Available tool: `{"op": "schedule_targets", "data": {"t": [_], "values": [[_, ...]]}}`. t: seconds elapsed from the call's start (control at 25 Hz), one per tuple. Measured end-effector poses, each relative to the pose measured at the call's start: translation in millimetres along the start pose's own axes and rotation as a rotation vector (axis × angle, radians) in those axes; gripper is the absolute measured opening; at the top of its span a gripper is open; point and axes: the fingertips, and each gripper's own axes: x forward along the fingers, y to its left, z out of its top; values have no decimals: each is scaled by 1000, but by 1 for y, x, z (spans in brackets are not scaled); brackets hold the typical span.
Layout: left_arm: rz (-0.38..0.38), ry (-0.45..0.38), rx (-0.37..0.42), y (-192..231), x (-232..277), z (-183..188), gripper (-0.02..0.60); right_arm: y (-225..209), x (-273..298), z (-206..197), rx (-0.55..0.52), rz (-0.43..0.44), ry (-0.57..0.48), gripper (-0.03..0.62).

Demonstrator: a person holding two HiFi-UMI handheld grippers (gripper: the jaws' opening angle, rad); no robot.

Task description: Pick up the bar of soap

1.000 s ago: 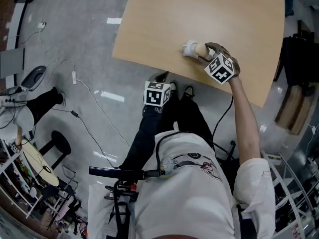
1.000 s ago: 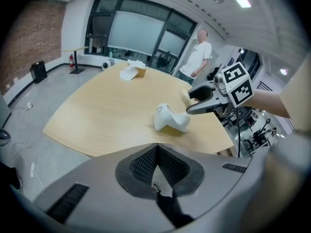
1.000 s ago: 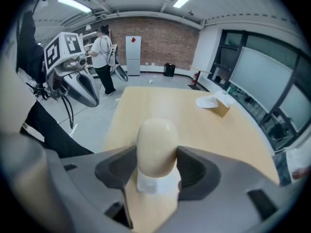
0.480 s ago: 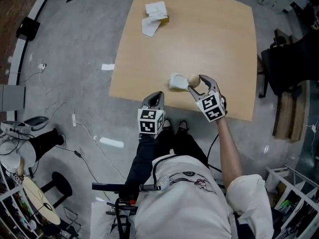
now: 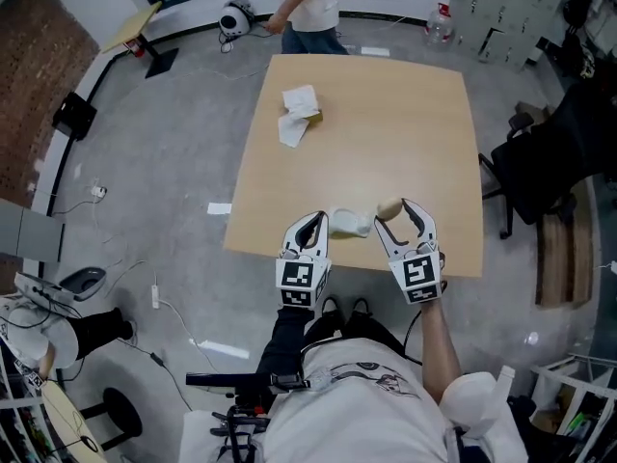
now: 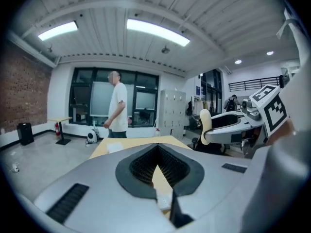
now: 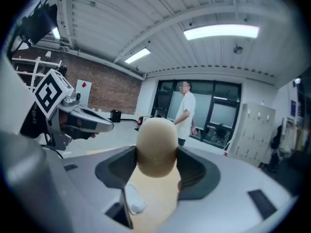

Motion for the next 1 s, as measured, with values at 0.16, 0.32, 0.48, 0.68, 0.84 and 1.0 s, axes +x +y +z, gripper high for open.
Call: {"op": "schedule_targets", "data": {"t": [0.16, 0.32, 0.48, 0.68, 0.84, 1.0], "values": [[4, -99, 30, 2, -11, 44, 5, -11, -21, 42, 15, -70, -89, 249], [11, -183, 65, -2, -26, 80, 5, -20, -44, 75, 34, -130, -170, 249], [22, -280, 116, -7, -36, 110, 5, -26, -61, 102, 20, -189, -237, 249], [37, -341, 125, -10, -49, 136, 5, -28, -73, 120, 38, -237, -291, 249], [23, -360, 122, -12, -50, 142, 5, -31, -73, 121, 37, -270, -294, 249], [24, -359, 129, -9, -48, 142, 5, -33, -72, 123, 62, -283, -308, 249]]}}
